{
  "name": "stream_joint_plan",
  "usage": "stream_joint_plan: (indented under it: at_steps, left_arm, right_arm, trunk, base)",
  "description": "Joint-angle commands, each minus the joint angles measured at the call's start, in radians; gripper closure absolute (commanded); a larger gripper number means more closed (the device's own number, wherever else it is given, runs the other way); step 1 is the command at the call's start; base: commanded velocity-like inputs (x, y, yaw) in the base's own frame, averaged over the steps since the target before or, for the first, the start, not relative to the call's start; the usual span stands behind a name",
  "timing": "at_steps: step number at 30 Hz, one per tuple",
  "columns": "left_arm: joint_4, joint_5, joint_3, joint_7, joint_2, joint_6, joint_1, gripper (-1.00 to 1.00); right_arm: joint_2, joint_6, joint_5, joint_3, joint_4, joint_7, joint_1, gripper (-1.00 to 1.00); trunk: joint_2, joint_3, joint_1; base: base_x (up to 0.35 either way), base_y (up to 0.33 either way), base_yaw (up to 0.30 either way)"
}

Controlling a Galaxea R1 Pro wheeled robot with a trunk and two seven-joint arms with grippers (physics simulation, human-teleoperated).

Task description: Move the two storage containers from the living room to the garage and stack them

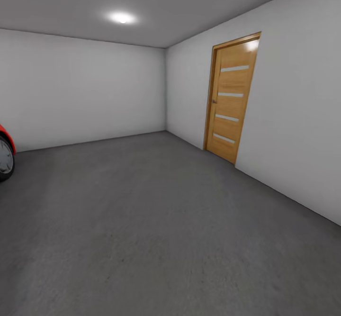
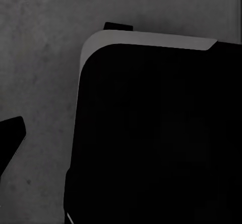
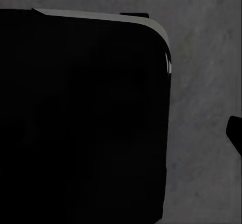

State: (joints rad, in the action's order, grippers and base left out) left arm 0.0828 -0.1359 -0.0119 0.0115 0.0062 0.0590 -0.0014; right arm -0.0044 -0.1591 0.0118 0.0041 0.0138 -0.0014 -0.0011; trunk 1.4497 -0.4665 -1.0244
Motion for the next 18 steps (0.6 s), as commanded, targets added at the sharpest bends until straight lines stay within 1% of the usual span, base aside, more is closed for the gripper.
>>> stream_joint_plan:
  at_steps: [1,18]
  left_arm:
    - [0.000,-0.007,0.000,0.001,0.000,0.002,0.000,-1.00]
    - [0.000,-0.007,0.000,0.001,0.000,0.002,0.000,-1.00]
  right_arm:
    - [0.000,-0.005,0.001,0.000,0.001,0.000,0.000,-1.00]
    - [0.000,-0.004,-0.002,0.000,0.001,0.000,0.000,-1.00]
  trunk:
    - [0.000,-0.001,-0.001]
    - [0.000,-0.001,-0.001]
  base:
    - [0.322,0.000,0.000]
    - [0.321,0.000,0.000]
